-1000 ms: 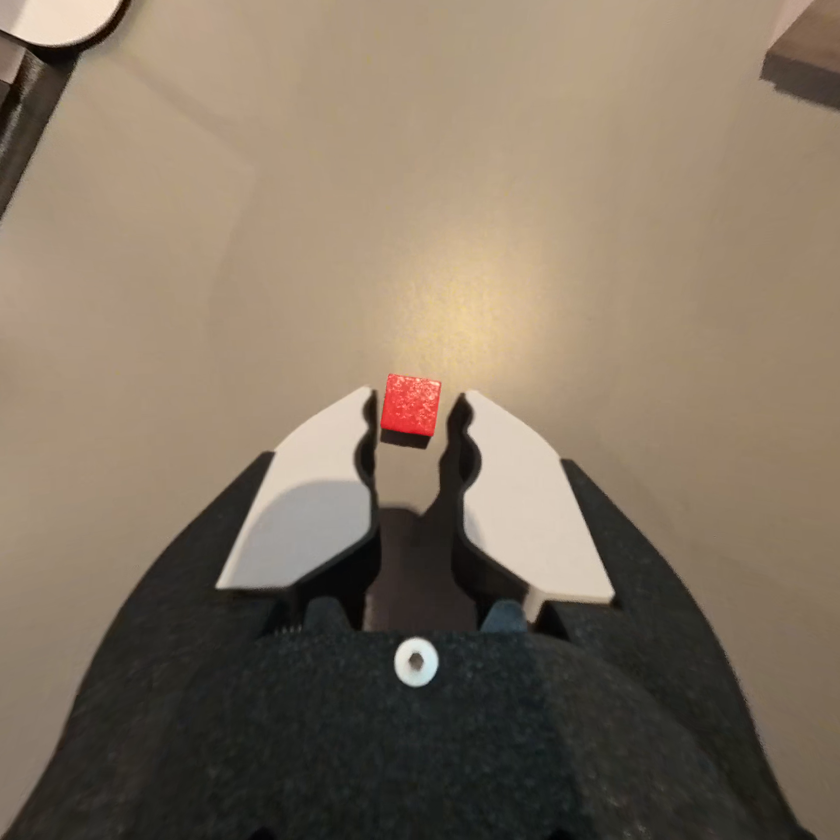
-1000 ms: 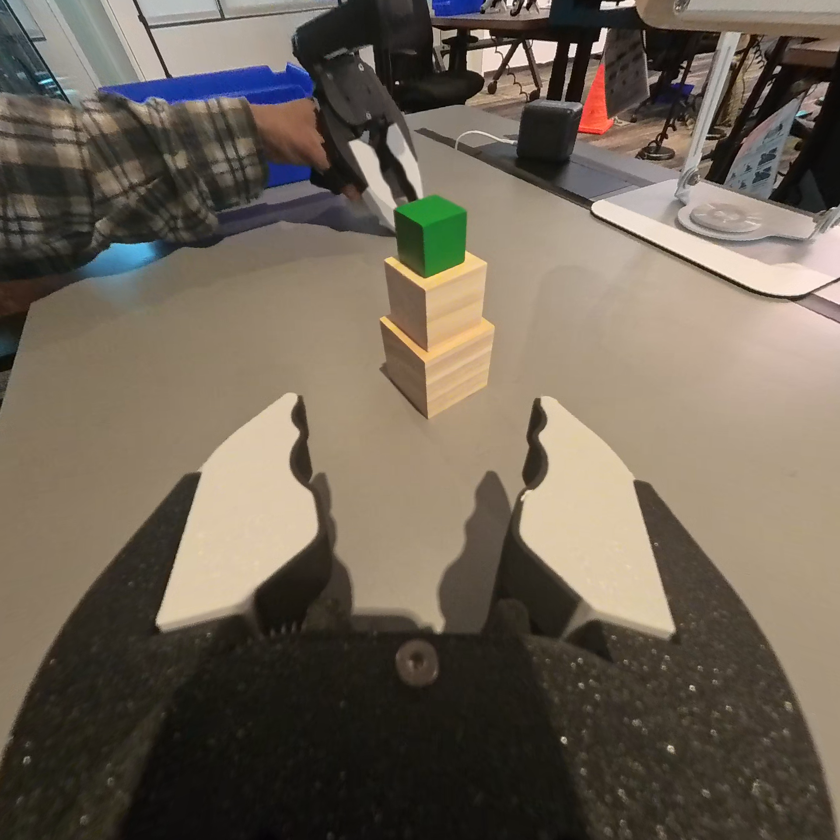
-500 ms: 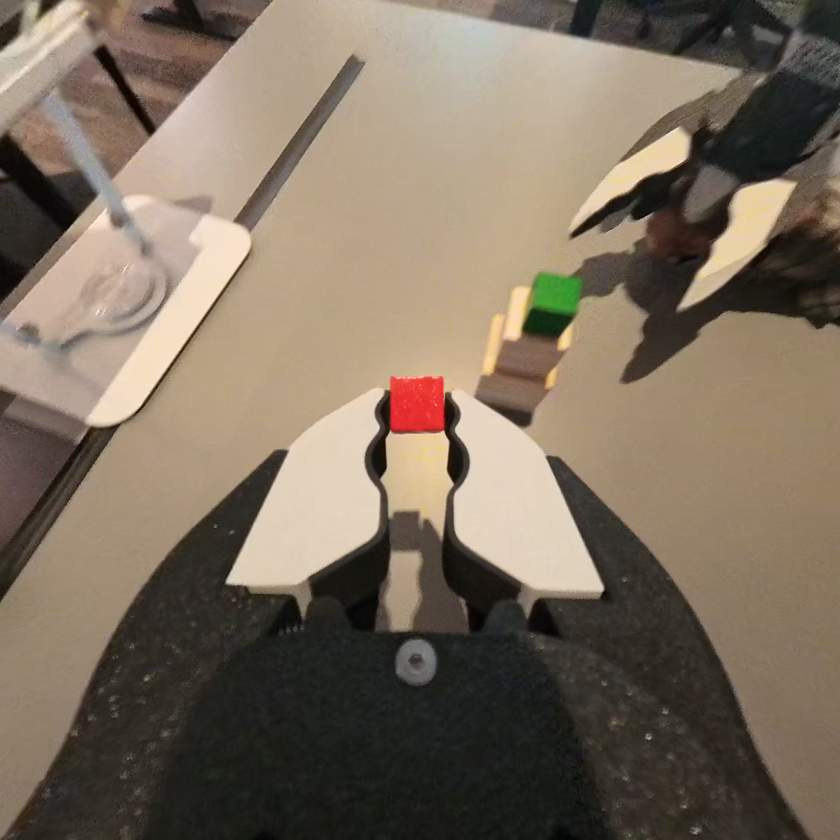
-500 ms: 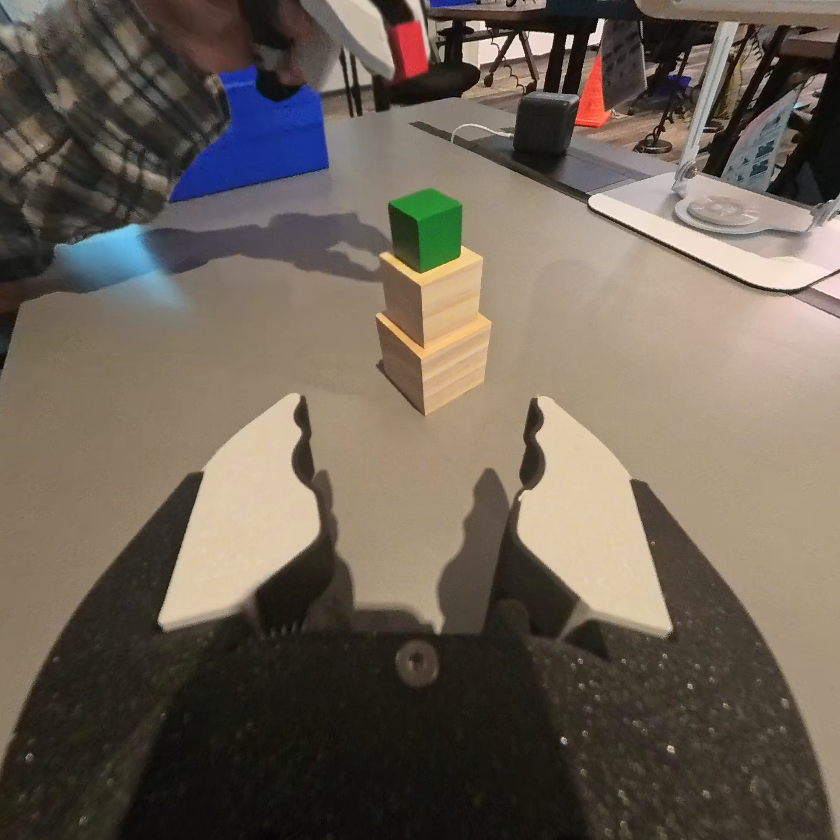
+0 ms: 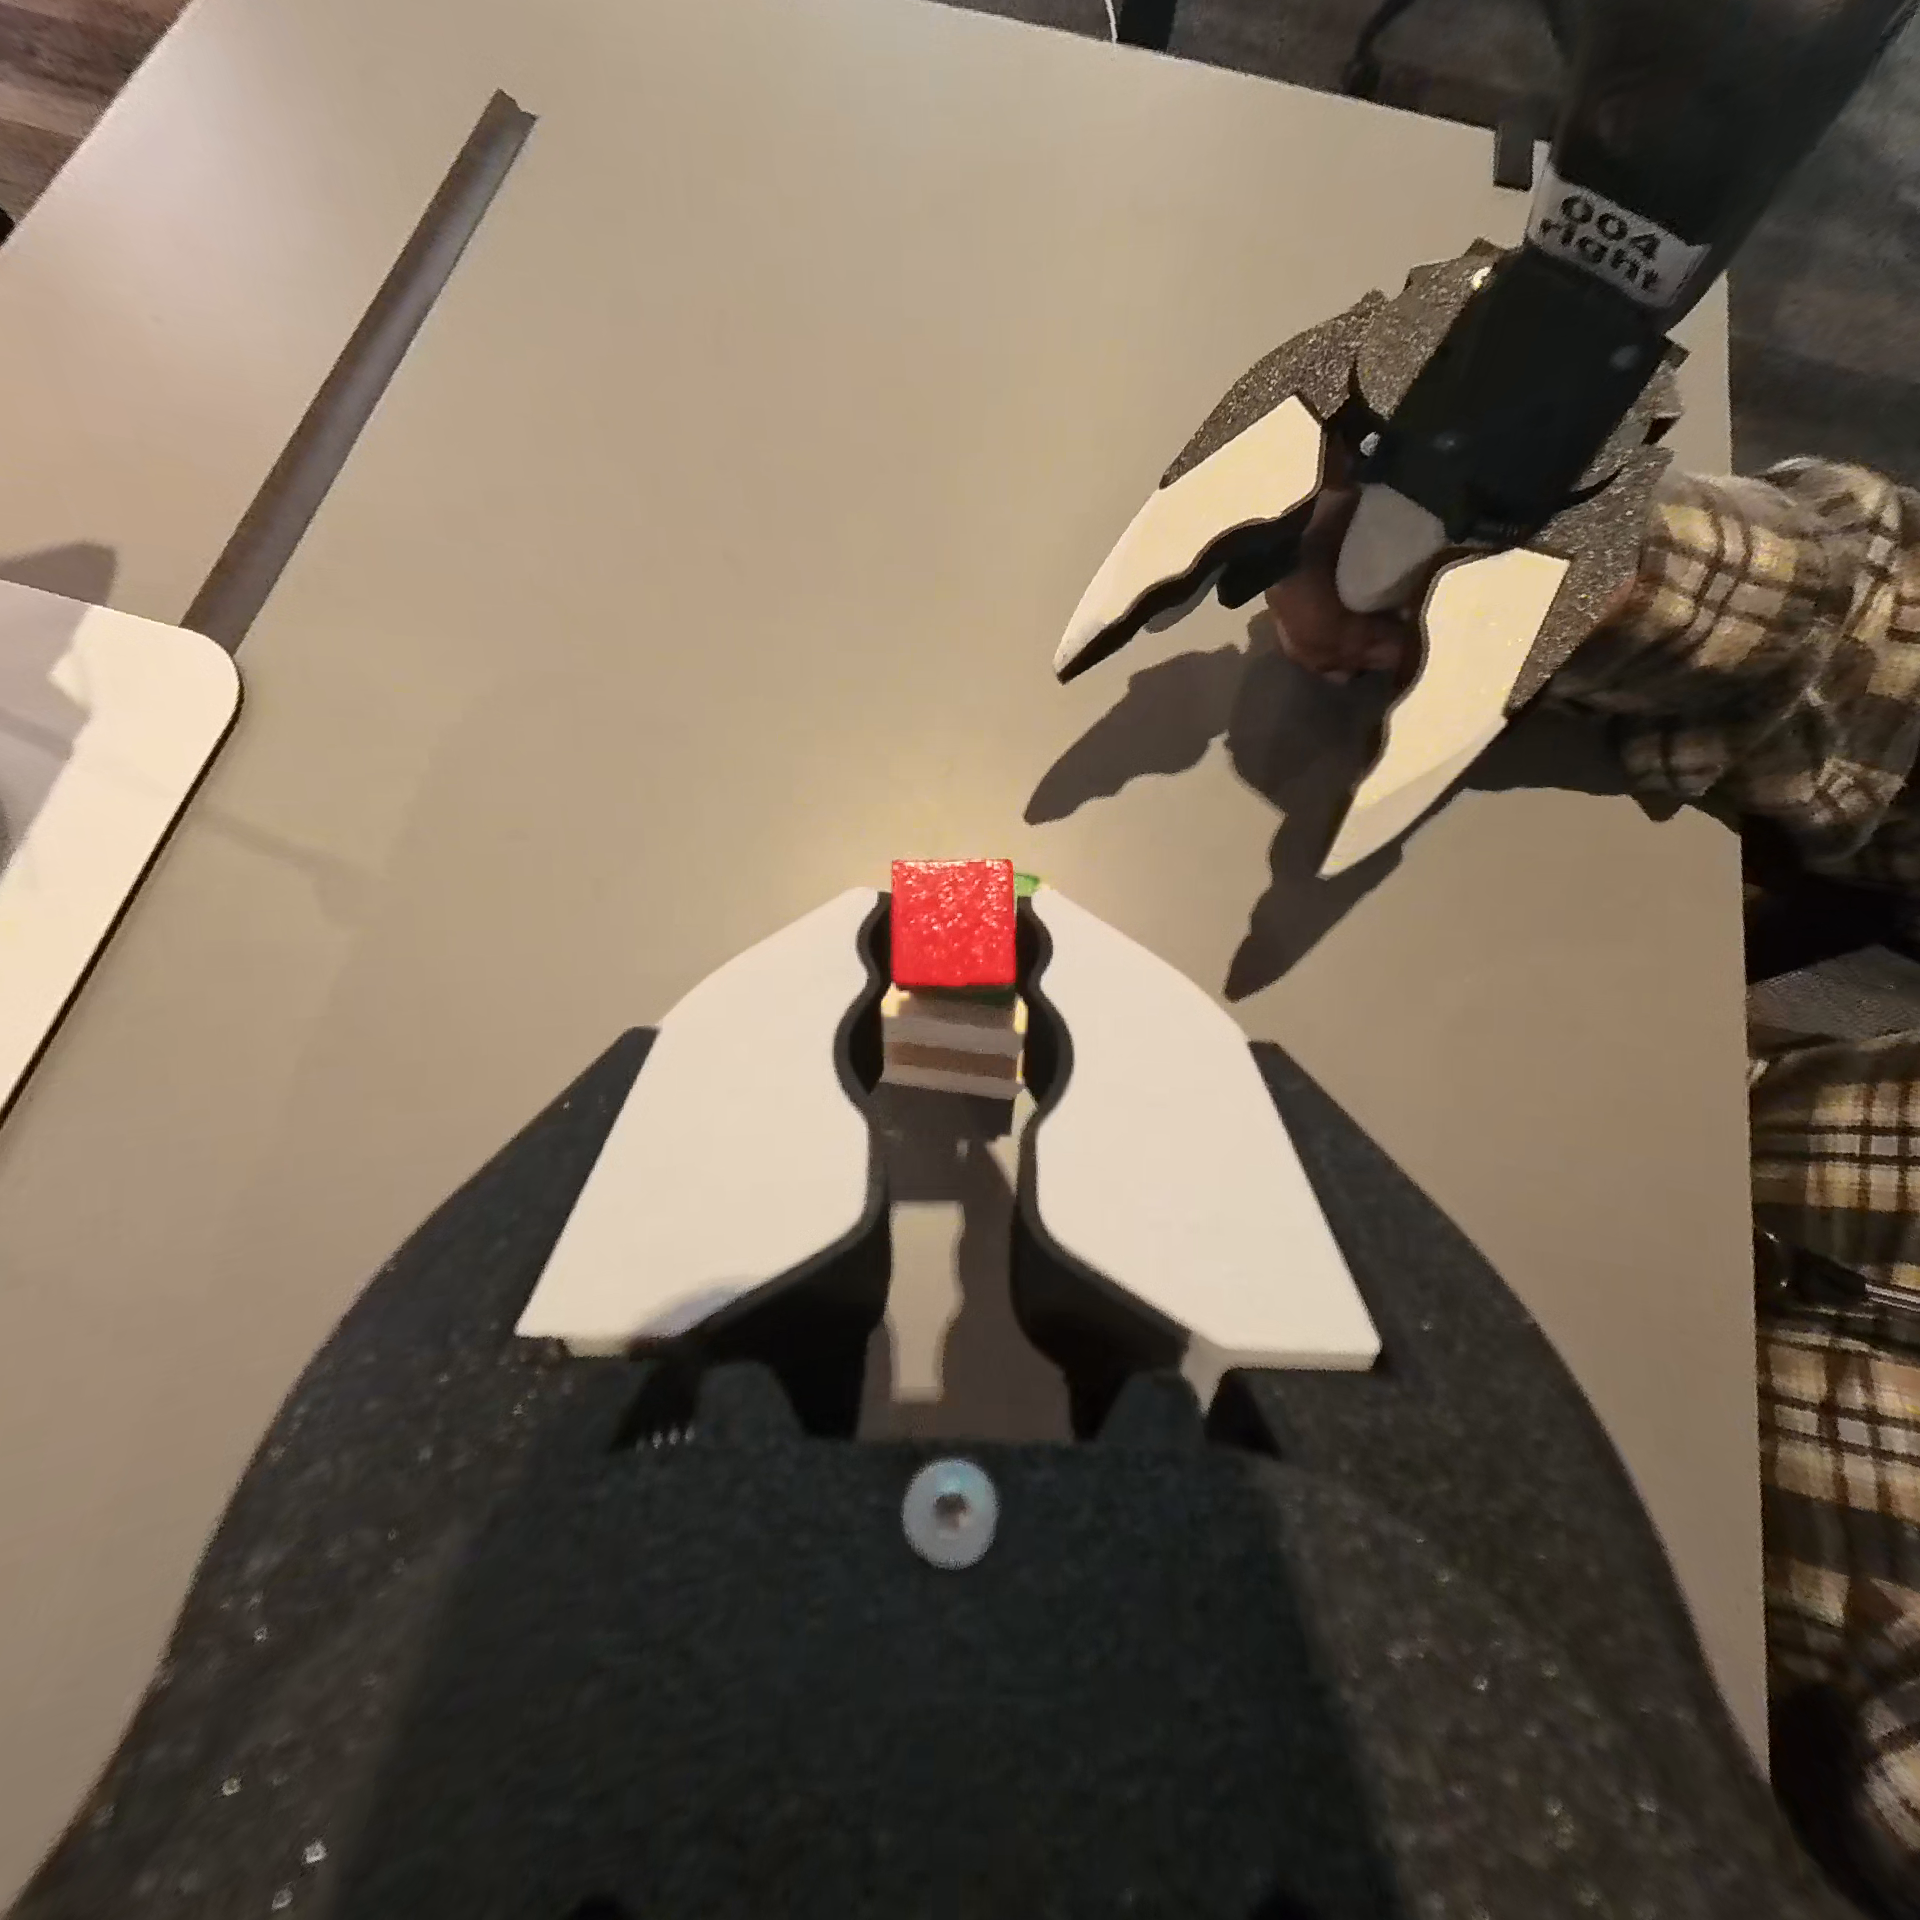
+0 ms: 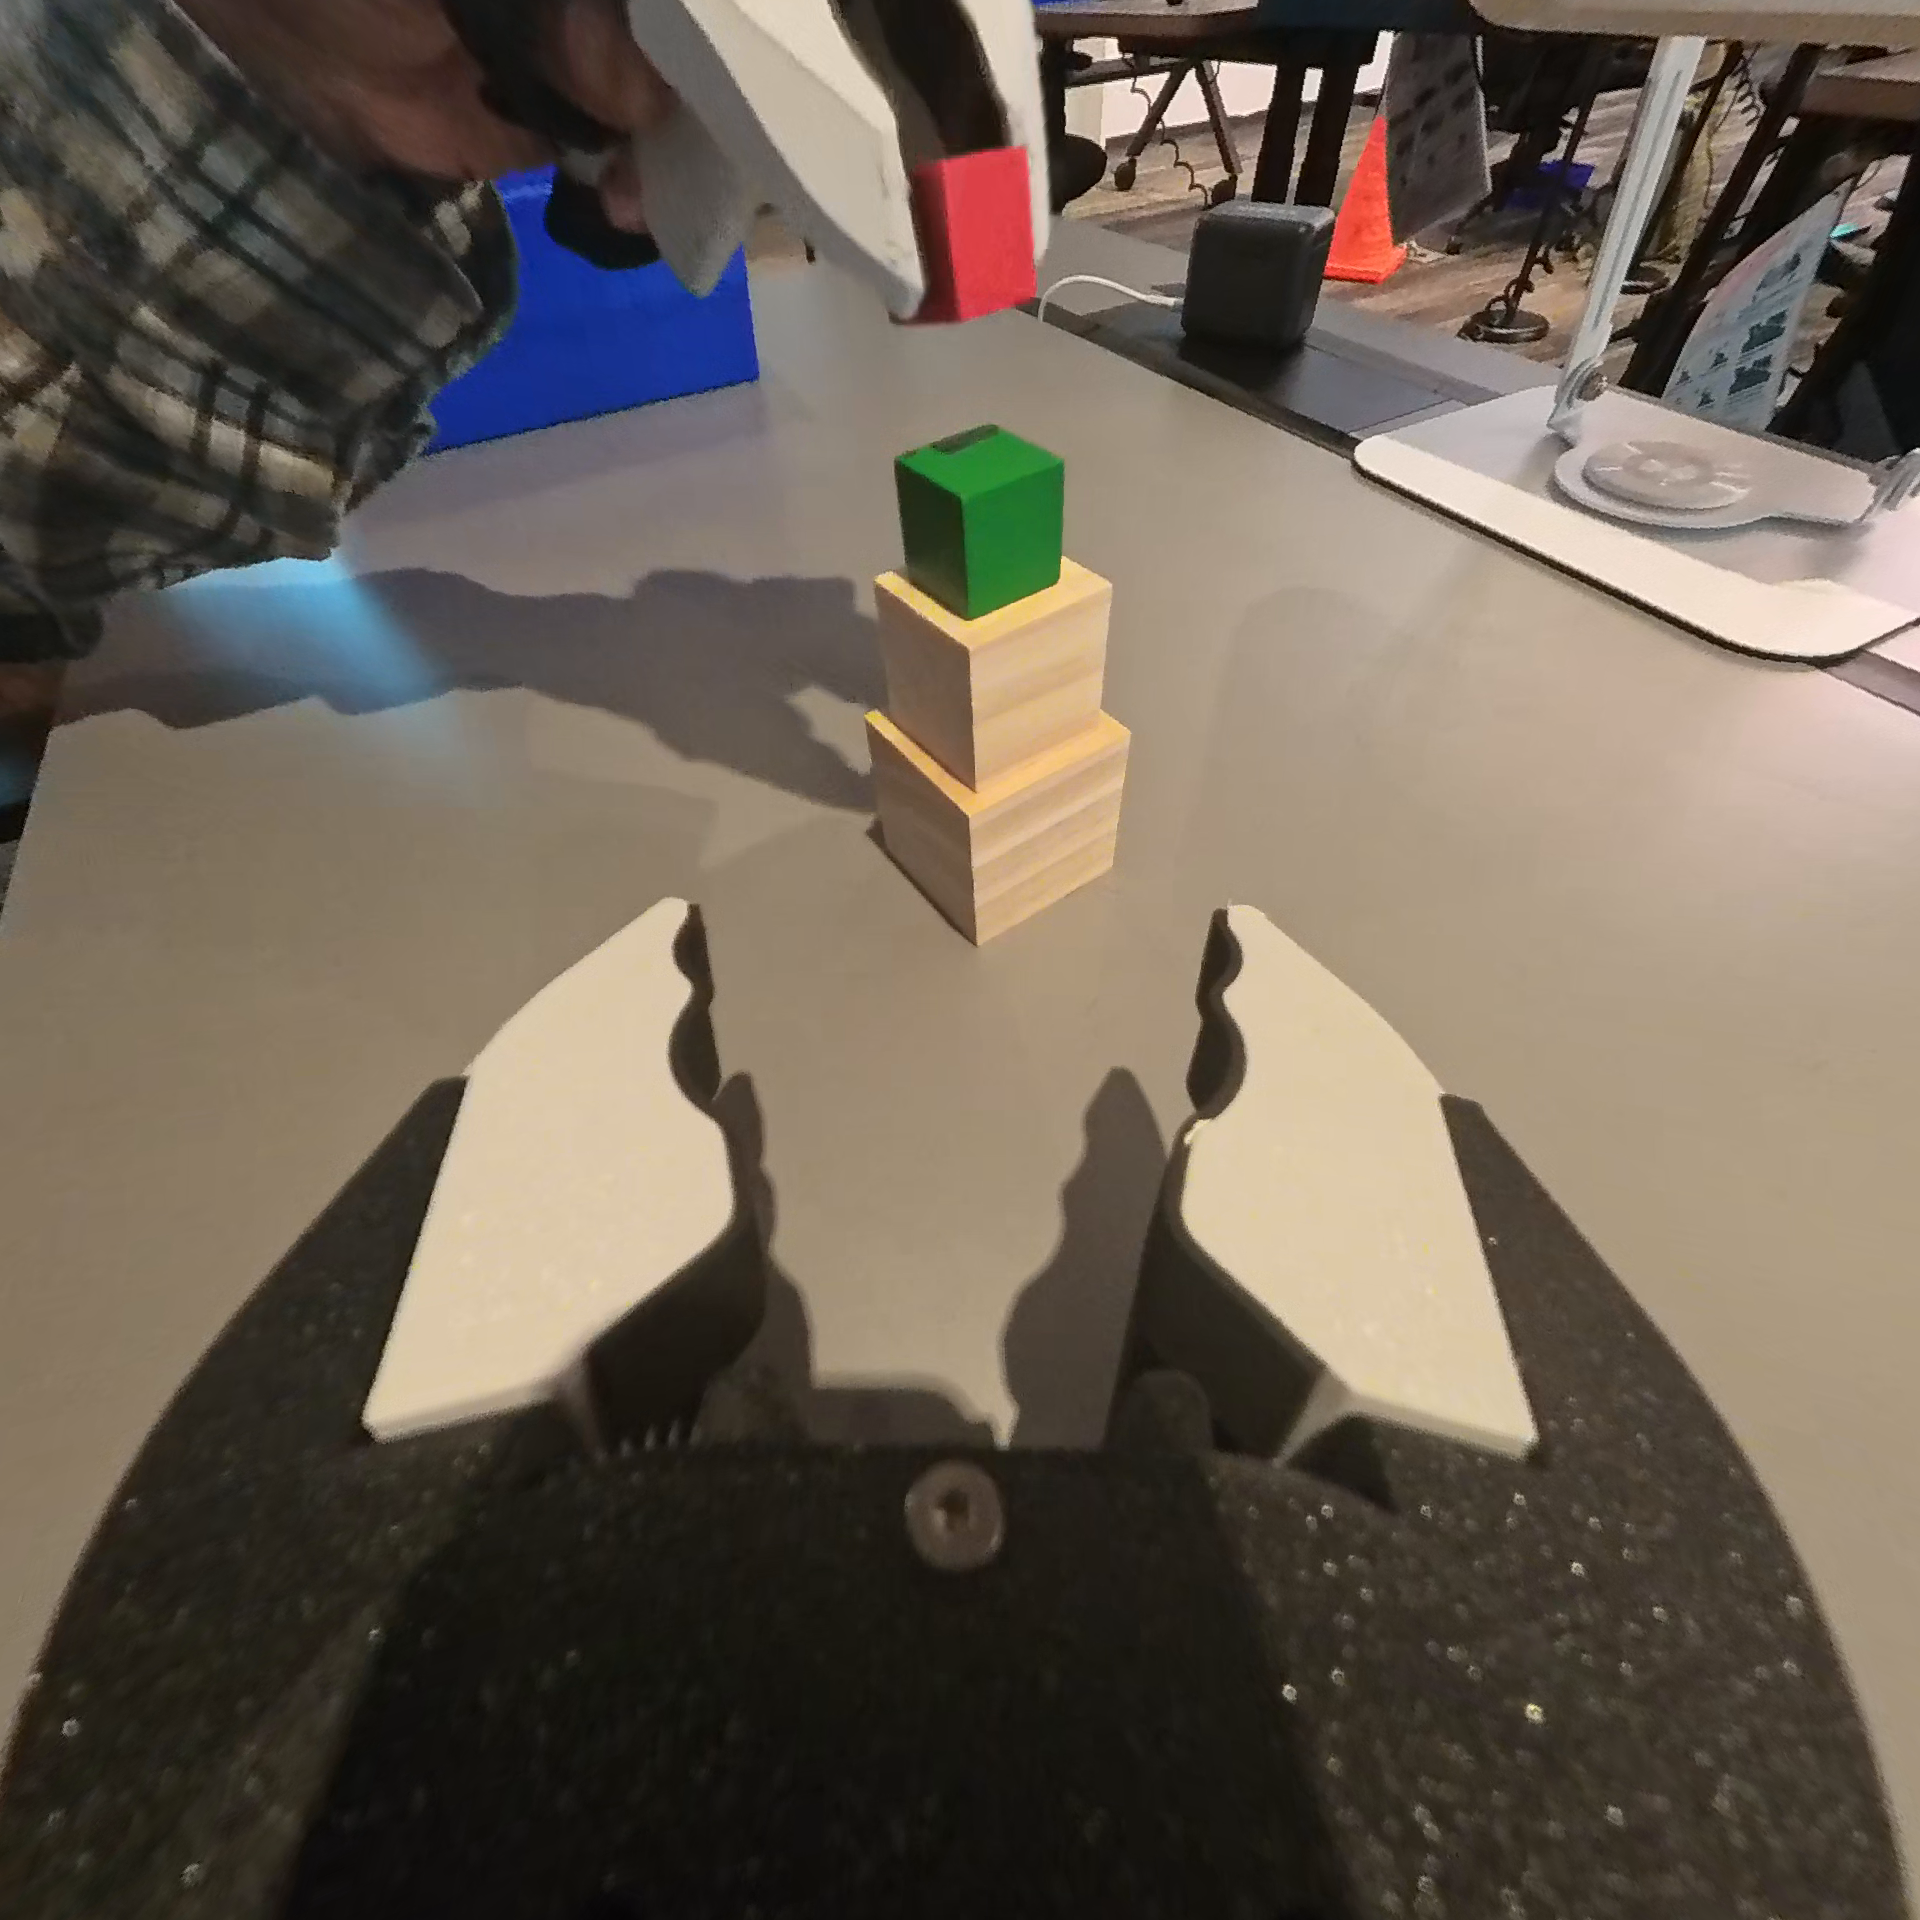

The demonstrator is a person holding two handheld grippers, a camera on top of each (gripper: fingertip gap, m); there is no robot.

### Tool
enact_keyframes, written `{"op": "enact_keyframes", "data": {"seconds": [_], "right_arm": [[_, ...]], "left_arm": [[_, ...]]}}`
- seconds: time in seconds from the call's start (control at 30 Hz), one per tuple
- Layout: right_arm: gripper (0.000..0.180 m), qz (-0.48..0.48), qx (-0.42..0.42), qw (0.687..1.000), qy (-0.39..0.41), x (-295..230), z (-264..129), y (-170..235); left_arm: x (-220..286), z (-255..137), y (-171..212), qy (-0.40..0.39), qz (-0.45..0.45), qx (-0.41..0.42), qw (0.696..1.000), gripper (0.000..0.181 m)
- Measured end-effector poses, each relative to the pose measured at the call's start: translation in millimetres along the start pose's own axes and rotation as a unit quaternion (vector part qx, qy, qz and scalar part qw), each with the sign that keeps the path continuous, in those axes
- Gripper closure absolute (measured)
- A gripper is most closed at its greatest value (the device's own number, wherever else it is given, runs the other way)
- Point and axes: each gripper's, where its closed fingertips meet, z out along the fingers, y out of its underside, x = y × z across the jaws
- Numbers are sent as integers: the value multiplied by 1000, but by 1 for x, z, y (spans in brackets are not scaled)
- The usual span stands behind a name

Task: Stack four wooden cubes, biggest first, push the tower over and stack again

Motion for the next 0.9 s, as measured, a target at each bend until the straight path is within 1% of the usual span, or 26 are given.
{"op": "enact_keyframes", "data": {"seconds": [0.3, 0.9], "right_arm": [[91, 1, -2, 1000, -2, 0, 1, 1], [93, 2, -3, 1000, -7, -2, 1, 1]], "left_arm": [[2, 11, 2, 7, 9, -33, 999, 159], [5, 20, 9, 23, 26, -62, 997, 159]]}}
